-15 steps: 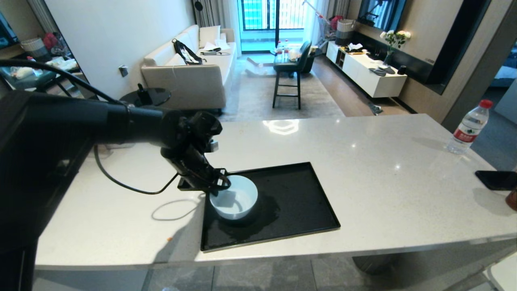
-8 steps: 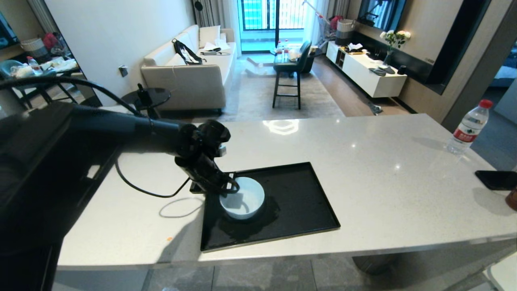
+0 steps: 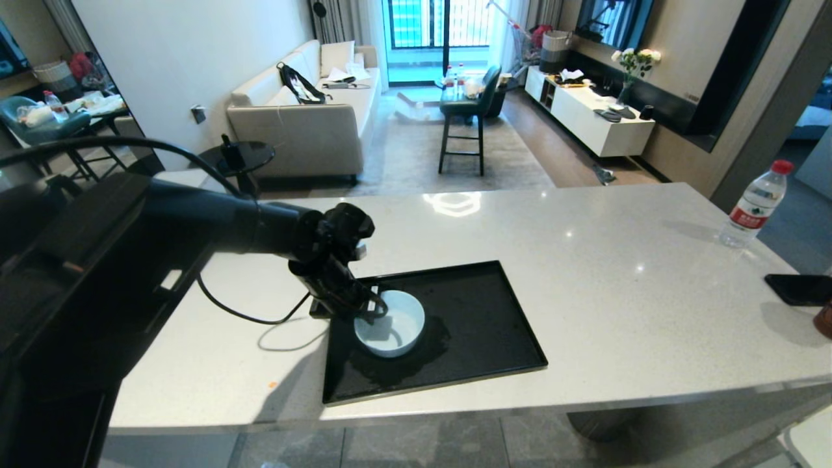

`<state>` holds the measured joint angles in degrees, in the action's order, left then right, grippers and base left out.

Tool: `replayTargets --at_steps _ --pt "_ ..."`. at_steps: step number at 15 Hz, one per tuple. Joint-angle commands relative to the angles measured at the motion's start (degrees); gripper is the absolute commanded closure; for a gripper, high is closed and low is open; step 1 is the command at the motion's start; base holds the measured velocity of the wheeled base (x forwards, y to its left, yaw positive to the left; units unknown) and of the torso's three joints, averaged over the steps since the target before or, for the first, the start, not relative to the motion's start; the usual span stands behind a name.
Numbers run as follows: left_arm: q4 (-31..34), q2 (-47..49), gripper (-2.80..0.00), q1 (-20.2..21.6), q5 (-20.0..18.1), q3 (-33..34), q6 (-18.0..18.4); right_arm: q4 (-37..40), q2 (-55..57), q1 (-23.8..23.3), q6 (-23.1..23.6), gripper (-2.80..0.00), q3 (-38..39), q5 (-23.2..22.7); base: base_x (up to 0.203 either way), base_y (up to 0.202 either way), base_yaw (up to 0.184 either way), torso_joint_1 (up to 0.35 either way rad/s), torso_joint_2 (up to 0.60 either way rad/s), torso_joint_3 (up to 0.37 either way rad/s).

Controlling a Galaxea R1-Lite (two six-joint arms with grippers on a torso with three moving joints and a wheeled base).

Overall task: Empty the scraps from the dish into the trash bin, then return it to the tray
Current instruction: Put the bowl back to the table

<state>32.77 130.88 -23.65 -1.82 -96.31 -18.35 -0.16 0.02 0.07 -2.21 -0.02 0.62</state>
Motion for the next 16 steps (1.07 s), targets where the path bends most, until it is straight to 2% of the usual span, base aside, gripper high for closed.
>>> replayTargets --at_steps 1,4,8,10,13,14,16 --pt "0.2 -0.6 -2.80 0.0 0.1 0.0 -0.1 0.0 0.0 0.0 0.0 0.00 0.0 0.0 0.000 0.000 0.000 0.000 0.00 0.000" --pt "0.6 -4.0 -2.80 0.1 0.2 0.4 -0.1 0.0 0.0 0.0 0.0 0.00 -0.1 0.0 0.000 0.000 0.000 0.000 0.00 0.000" --pt "0.3 -13.3 -2.80 -0.5 0.3 4.6 -1.5 0.0 0.0 0.0 0.0 0.00 0.0 0.0 0.000 0.000 0.000 0.000 0.00 0.000" --pt "0.3 -20.0 -2.80 -0.9 0.7 8.5 -1.7 0.0 0.0 0.0 0.0 0.00 0.0 0.0 0.000 0.000 0.000 0.000 0.00 0.000" --pt "-0.4 -32.2 -2.80 -1.8 1.3 17.8 -1.8 0.0 0.0 0.0 0.0 0.00 0.0 0.0 0.000 0.000 0.000 0.000 0.00 0.000" --pt "-1.0 -36.7 0.00 -2.1 1.6 21.4 -1.8 0.0 0.0 0.0 0.0 0.00 -0.1 0.0 0.000 0.000 0.000 0.000 0.00 0.000" --pt "-1.9 -45.5 0.00 -3.4 2.0 28.5 -1.6 0.0 0.0 0.0 0.0 0.00 -0.1 0.0 0.000 0.000 0.000 0.000 0.00 0.000"
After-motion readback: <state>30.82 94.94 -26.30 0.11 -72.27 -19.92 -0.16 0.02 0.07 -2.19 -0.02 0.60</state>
